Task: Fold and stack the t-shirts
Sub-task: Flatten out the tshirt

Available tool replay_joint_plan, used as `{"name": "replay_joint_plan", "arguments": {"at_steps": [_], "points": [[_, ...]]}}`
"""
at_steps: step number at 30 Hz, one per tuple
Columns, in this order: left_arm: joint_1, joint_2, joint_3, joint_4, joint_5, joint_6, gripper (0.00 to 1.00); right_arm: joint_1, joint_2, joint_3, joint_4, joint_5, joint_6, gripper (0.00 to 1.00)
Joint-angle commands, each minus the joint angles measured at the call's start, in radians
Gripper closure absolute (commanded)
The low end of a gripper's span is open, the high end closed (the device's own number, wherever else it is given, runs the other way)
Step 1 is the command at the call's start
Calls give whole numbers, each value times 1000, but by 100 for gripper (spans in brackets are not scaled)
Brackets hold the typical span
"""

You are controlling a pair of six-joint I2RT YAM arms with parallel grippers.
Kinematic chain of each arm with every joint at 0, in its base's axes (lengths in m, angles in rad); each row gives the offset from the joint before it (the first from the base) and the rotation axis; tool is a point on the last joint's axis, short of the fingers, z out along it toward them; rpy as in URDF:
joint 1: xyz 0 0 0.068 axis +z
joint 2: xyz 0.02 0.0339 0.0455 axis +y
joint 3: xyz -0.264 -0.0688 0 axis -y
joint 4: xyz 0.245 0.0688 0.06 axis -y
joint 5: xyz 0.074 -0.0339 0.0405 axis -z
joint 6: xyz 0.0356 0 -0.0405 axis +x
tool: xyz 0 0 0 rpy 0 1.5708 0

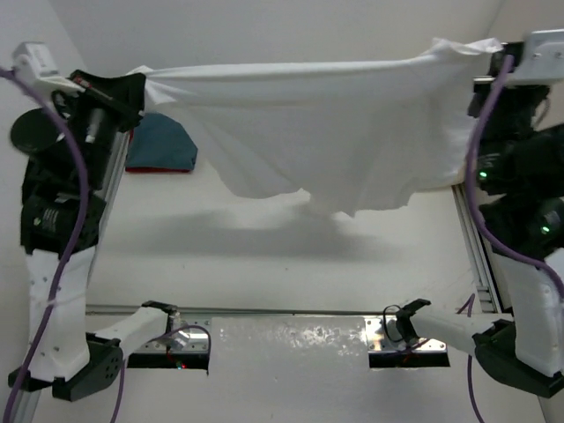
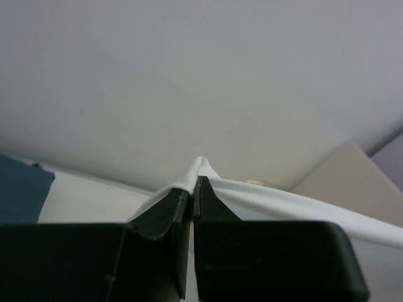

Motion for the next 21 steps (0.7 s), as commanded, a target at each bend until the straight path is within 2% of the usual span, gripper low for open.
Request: {"name": "replay_joint_plan", "arguments": {"at_steps": [1,5,12,18,20,21], "points": [[4,-99,115,8,24,69,100,-8,-28,168,-62,-73,-87,100],[4,-152,181,25,112,66,100,-6,-60,304,-148,-193,-61,100],[5,-115,147,45,125,53,100,-6,-22,225,-72,-104,-129,100],[4,18,-142,106,66,10,100,-8,96,-66,17,-43,-122,100],[4,66,-254,95,-5,-7,100,-23,131,-230,96,-41,-92,100],[4,105,-349,118,-29,-10,100,-55,148,-313,105,-94,-31,100]]}}
